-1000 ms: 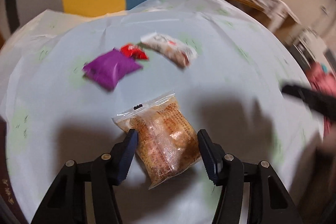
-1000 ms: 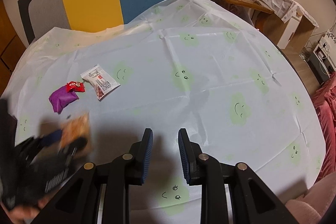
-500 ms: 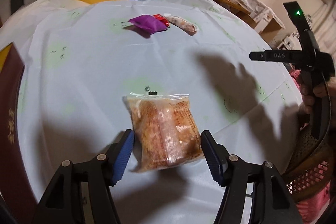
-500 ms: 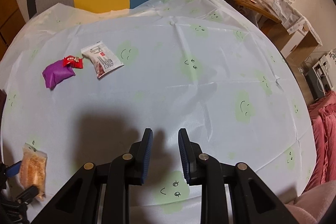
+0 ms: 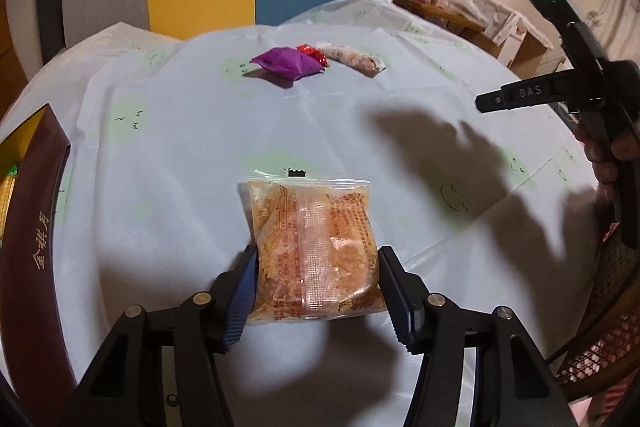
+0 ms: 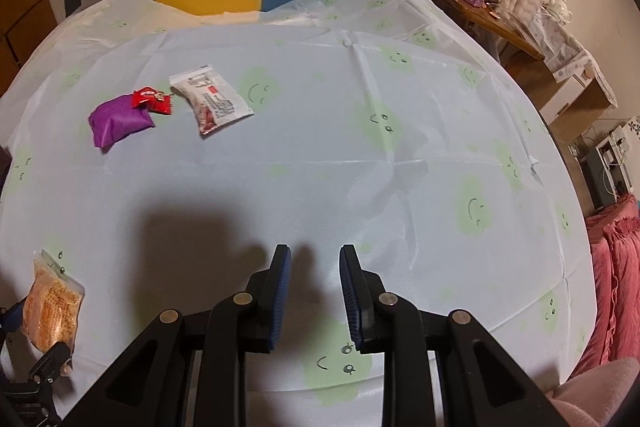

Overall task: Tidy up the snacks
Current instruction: 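Lift the pastry bag with the left tool and carry it toward the tin, then hold the pastry bag in the left tool while the right grasps the white bar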

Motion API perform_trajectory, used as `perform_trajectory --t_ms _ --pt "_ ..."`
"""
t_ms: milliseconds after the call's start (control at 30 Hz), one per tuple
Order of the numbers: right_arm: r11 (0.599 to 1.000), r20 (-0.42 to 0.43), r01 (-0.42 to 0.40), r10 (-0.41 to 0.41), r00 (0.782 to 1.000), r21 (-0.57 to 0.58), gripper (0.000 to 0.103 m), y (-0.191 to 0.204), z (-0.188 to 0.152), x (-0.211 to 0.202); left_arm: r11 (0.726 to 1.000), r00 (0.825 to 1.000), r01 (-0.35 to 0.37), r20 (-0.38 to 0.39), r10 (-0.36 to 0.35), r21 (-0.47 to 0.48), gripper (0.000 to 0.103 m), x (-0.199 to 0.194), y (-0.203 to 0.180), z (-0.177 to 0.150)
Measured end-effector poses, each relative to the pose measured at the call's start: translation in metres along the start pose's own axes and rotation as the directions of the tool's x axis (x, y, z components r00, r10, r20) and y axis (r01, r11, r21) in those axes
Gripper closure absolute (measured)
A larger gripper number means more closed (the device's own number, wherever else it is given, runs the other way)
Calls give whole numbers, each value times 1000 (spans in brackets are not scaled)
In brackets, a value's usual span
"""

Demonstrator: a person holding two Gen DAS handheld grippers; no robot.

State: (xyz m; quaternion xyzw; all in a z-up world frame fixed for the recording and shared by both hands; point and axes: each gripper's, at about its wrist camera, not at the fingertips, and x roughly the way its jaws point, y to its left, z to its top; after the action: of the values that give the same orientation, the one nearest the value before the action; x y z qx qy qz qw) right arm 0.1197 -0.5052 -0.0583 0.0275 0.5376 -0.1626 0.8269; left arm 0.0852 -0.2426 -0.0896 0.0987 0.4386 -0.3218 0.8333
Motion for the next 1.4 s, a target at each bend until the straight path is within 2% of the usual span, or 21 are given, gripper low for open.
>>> perform_trajectory --t_ms 233,467,600,633,700,800,900,1067,1200,1267,1333,1400 --pt "991 7 -122 123 992 -59 78 20 6 -6 1000 998 12 69 -13 20 44 -1 0 -9" --pt "977 15 -196 198 980 -87 78 47 50 6 1000 995 6 97 -8 28 44 0 -1 -13" --pt "974 11 -207 209 978 -96 77 61 75 23 1000 994 6 107 -9 29 44 -1 -1 -14" --pt "974 5 -208 210 978 -93 70 64 81 28 1000 994 8 108 -11 27 44 -1 -1 -15" --pt "971 -7 -218 218 976 -94 69 68 90 37 1000 994 11 111 -14 25 44 -1 0 -15" --pt "977 0 -184 185 983 -108 69 71 104 47 1000 993 15 114 -18 23 44 -2 0 -16" --pt "974 -3 -201 202 979 -102 66 69 114 53 1000 993 20 115 -22 20 44 -2 0 -16" --pt "958 -55 -264 259 964 -114 64 72 125 69 1000 993 26 116 -27 17 44 -1 1 -16" --pt "962 -58 -235 229 972 -140 64 77 129 80 1000 993 25 116 -27 16 44 -1 2 -16" --pt "966 -48 -220 216 975 -136 71 76 128 81 1000 993 26 117 -28 16 44 -1 1 -16" --pt "970 -47 -193 188 981 -147 90 75 126 80 999 992 27 120 -29 16 44 0 1 -16" --pt "969 -55 -176 168 984 -175 91 75 118 75 999 992 29 122 -31 15 44 -1 2 -16"
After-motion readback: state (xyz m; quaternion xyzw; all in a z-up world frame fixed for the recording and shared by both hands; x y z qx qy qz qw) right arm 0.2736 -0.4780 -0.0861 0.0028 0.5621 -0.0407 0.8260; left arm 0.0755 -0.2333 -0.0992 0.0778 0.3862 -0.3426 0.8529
